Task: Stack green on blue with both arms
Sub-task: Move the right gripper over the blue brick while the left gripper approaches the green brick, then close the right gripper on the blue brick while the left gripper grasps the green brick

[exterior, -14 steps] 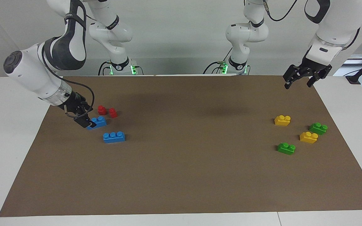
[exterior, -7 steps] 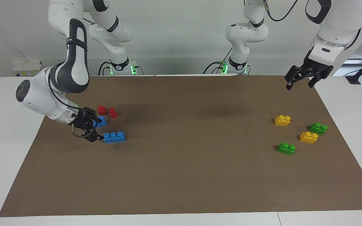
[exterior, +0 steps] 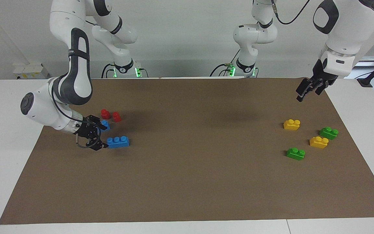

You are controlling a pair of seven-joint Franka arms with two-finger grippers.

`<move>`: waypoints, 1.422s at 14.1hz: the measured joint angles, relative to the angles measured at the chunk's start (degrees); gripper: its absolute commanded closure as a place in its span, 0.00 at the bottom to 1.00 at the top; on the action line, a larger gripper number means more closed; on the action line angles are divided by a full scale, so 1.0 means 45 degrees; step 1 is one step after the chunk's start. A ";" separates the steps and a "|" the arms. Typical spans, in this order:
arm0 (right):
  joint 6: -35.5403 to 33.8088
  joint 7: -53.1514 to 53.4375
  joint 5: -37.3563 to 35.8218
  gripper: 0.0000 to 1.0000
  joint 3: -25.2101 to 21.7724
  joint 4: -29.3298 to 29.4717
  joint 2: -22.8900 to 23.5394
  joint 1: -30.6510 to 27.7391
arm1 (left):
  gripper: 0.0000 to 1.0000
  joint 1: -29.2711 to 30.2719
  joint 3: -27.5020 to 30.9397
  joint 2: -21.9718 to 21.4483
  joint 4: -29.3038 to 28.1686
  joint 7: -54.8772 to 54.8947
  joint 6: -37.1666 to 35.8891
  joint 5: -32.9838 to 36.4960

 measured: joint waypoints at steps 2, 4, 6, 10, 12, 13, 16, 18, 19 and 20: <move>0.0352 0.0000 0.0000 0.00 0.0000 -0.0254 0.0003 0.0000 | 0.00 0.0094 0.0001 0.0114 -0.0438 -0.1859 0.0714 -0.0082; 0.0678 0.0000 0.0003 0.00 0.0002 -0.0549 0.0010 0.0000 | 0.00 0.0377 0.0010 0.0537 -0.0712 -0.3172 0.1589 -0.0502; 0.1105 0.0000 0.0003 0.00 0.0012 -0.1002 0.0012 0.0002 | 0.00 0.0693 0.0017 0.1294 -0.0825 -0.4382 0.2791 -0.0740; 0.1406 0.0000 0.0004 0.00 0.0013 -0.1434 0.0010 0.0001 | 0.00 0.0940 0.0015 0.2974 -0.0833 -0.5269 0.4556 -0.0851; 0.1722 0.0000 0.0118 0.00 0.0013 -0.1617 0.0007 0.0000 | 0.00 0.1034 0.0018 0.3474 -0.0825 -0.5370 0.4816 -0.0871; 0.1964 0.0000 0.0280 0.00 0.0013 -0.1757 0.0008 0.0000 | 0.00 0.1097 0.0018 0.3656 -0.0817 -0.5453 0.4887 -0.0884; 0.2370 0.0000 0.0329 0.11 0.0007 -0.2061 0.0008 0.0000 | 0.00 0.1169 0.0022 0.4284 -0.0597 -0.6064 0.5063 -0.0909; 0.2373 0.0000 0.0331 0.36 0.0007 -0.2089 0.0008 0.0000 | 0.00 0.1169 0.0018 0.4835 -0.0308 -0.6460 0.5261 -0.0910; 0.2374 0.0000 0.0333 0.45 0.0007 -0.2091 0.0008 0.0000 | 0.00 0.1169 0.0018 0.5052 -0.0215 -0.6599 0.5428 -0.0913; 0.2374 0.0000 0.0333 0.51 0.0007 -0.2091 0.0008 0.0000 | 0.00 0.1171 0.0020 0.5233 -0.0155 -0.6752 0.5553 -0.0915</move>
